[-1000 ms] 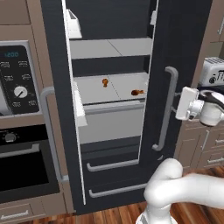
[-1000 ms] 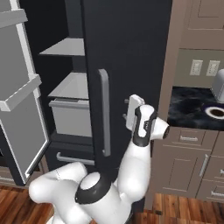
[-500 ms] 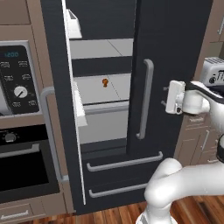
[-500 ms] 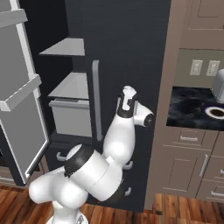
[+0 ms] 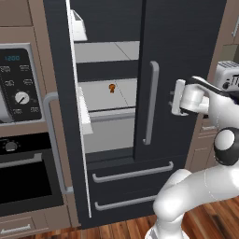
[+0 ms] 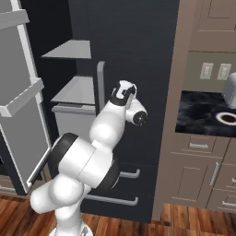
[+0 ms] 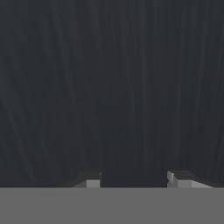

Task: Place the chicken drumstick on the counter behind the older chicken drumstick on the same shelf of the fridge to maintain FIFO order. Close the fridge door when finished.

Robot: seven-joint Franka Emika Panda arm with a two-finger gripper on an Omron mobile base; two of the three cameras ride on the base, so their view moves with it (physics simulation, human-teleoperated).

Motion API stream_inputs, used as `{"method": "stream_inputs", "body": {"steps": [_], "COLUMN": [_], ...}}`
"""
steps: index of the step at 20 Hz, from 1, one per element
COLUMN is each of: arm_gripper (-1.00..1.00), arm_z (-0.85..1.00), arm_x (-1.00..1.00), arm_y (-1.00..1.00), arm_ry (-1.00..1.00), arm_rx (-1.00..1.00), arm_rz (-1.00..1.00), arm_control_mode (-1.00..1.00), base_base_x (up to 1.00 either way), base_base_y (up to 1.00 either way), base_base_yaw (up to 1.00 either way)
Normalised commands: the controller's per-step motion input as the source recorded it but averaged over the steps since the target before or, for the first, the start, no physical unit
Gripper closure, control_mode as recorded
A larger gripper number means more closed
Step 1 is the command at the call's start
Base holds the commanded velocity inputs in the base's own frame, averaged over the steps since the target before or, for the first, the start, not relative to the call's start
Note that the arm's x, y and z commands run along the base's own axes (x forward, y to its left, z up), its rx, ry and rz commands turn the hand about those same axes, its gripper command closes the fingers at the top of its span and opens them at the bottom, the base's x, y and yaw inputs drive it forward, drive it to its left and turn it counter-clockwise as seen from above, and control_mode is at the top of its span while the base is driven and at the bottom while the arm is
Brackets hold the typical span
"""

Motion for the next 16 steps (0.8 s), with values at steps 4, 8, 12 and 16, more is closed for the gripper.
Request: {"method": "stream_inputs", "body": {"steps": [4, 8, 12, 16], "arm_gripper": [-1.0, -1.0, -1.0, -1.0], "arm_z": [0.25, 0.63, 0.79, 0.39], "arm_x": [0.08, -0.84, -1.0, -0.67], "arm_y": [-0.01, -0.17, -0.11, -0.01], "arm_ry": [0.09, 0.0, 0.0, 0.01], "arm_rx": [0.0, 0.0, 0.0, 0.0], "arm_rz": [-0.21, -0.04, 0.0, 0.0], "arm_control_mode": [-1.0, -1.0, -1.0, -1.0], "base_base_x": [0.0, 0.0, 0.0, 0.0], "base_base_y": [0.0, 0.0, 0.0, 0.0], "base_base_yaw": [0.0, 0.0, 0.0, 0.0]}}
